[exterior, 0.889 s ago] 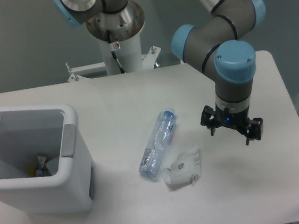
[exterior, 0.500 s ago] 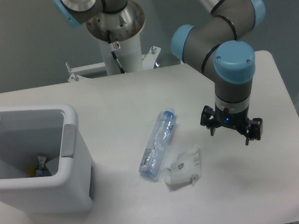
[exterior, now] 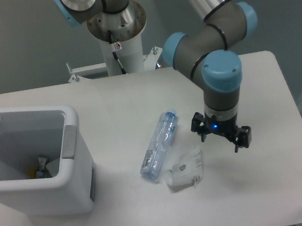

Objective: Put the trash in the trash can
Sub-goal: 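Lower the open gripper toward the crumpled white wrapper beside the bottle, then close the gripper on the crumpled white wrapper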

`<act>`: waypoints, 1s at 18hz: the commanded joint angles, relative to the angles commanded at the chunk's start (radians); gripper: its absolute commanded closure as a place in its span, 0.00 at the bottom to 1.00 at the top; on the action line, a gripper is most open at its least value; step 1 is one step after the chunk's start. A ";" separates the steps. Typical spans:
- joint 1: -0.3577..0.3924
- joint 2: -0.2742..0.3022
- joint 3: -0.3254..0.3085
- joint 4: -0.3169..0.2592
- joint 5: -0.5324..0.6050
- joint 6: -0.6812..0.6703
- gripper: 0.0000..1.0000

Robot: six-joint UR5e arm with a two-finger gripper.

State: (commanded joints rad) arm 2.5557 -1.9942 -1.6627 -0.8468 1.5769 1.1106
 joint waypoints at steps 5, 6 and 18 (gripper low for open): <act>-0.049 -0.040 -0.022 0.011 0.003 -0.002 0.00; -0.054 -0.052 -0.022 0.011 0.003 -0.002 0.00; -0.084 -0.118 0.038 0.017 0.002 -0.051 1.00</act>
State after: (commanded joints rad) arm 2.4712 -2.1123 -1.6246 -0.8299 1.5785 1.0599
